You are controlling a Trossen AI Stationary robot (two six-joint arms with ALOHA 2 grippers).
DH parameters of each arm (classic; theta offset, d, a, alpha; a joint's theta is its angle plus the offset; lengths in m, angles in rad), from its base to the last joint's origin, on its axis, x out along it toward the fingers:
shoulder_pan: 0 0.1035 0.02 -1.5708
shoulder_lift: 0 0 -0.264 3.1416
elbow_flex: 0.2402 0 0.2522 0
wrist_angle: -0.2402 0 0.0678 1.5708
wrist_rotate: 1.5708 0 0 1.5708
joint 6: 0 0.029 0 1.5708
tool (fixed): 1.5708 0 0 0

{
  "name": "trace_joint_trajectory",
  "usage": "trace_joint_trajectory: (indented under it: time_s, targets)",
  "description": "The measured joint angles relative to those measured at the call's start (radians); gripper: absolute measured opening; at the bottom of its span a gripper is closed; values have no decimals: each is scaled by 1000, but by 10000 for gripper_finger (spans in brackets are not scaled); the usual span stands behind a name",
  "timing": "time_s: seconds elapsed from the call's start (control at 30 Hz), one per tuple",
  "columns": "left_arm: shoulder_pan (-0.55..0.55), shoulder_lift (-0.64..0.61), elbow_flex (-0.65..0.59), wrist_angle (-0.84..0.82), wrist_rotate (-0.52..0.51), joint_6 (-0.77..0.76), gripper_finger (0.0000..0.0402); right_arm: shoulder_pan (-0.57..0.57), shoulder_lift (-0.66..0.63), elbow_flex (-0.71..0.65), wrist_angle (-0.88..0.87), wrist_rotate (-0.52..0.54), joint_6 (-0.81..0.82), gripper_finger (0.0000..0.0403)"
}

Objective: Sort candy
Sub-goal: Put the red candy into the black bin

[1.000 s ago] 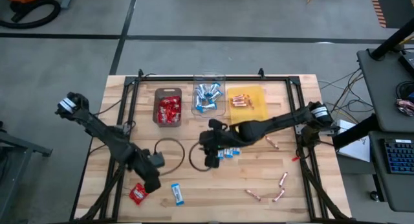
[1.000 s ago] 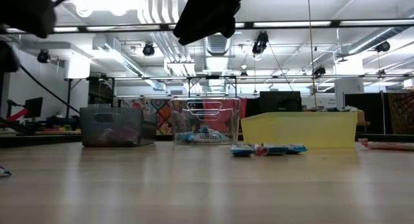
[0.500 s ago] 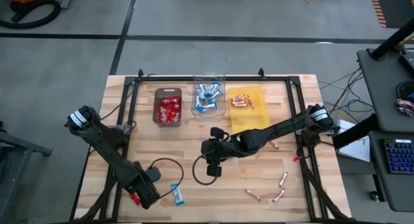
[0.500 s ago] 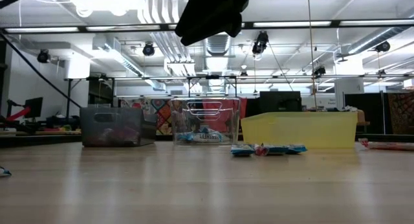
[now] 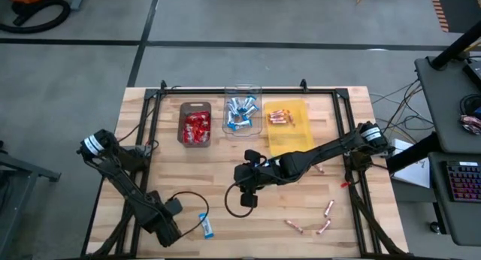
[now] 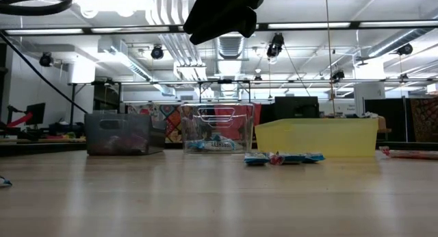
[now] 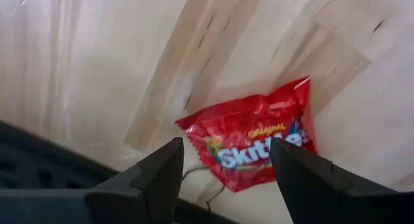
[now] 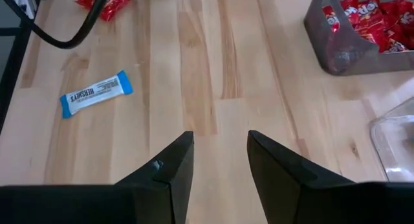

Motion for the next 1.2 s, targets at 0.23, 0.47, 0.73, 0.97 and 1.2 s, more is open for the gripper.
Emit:
trace_joint_trajectory:
  time_s: [0.23, 0.47, 0.73, 0.97, 1.2]
  targets:
    - [-2, 0, -37, 41, -55, -6, 200, 2, 0, 0, 14, 0, 0, 134]
    - [-2, -1, -82, 133, -57, -7, 182, 2, 1, 0, 14, 0, 0, 132]
    - [-2, -1, -82, 144, -65, -5, 118, 2, 1, 0, 15, 0, 0, 137]
    - [-2, -3, -78, 136, -72, 20, 28, 2, 1, 0, 15, 0, 0, 130]
    - [-2, -21, -77, 135, -98, 25, 2, 2, 1, 0, 13, 0, -7, 128]
